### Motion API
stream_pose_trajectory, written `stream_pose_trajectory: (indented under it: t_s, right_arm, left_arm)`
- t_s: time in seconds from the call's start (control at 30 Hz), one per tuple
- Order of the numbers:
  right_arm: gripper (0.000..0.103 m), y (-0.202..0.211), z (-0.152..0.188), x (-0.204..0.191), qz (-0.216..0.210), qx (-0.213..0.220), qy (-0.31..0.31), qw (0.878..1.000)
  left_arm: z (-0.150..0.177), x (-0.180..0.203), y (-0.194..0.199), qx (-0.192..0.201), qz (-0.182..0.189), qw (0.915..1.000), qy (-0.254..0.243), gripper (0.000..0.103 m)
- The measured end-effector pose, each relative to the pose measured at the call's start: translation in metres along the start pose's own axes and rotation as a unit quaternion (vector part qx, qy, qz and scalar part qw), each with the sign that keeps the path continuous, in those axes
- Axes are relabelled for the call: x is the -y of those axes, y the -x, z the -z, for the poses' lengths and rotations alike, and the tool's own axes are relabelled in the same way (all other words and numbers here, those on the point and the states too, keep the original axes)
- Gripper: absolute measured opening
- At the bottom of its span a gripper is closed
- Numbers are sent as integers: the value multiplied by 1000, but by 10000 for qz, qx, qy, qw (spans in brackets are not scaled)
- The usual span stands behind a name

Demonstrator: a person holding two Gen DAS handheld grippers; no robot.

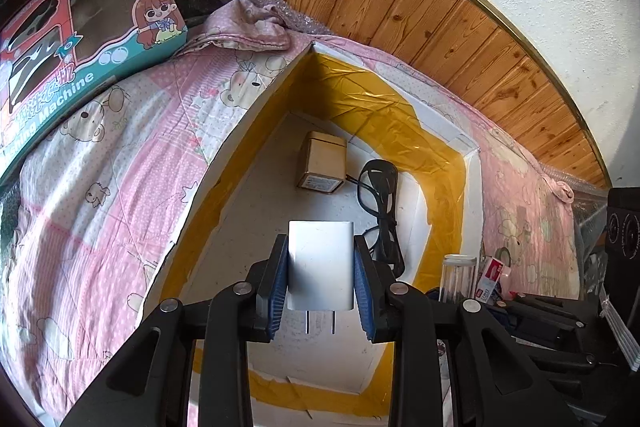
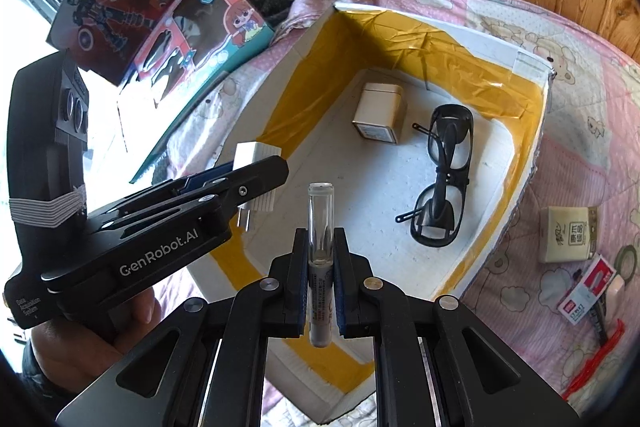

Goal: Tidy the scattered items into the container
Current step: 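Open the left tool to drop the charger while the right tool releases the tube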

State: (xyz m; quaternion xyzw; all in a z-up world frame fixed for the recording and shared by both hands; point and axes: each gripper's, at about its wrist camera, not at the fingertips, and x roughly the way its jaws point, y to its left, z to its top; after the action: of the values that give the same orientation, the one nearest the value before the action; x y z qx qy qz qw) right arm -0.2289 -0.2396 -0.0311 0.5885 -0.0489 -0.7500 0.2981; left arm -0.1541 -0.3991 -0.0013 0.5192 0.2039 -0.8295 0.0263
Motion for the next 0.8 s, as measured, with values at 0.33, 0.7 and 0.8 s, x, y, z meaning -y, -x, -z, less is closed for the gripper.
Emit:
stream_pose_trajectory:
  t_s: [0.33,0.7,0.8]
  right_arm:
    - [16,-27,-26,12,134,-122,-60,9998]
    - [23,-28,-23,32,-21,-90,-361,9993]
    - [23,-25,-18,31,-125,-105,-391,9991]
  left_arm:
    - [-23,-5,-40,-315,-23,9995,74,31]
    - [-31,-19,-48,-226,-64,9995,195,41]
    - [-30,-22,-43,-191,-13,9994,273,41]
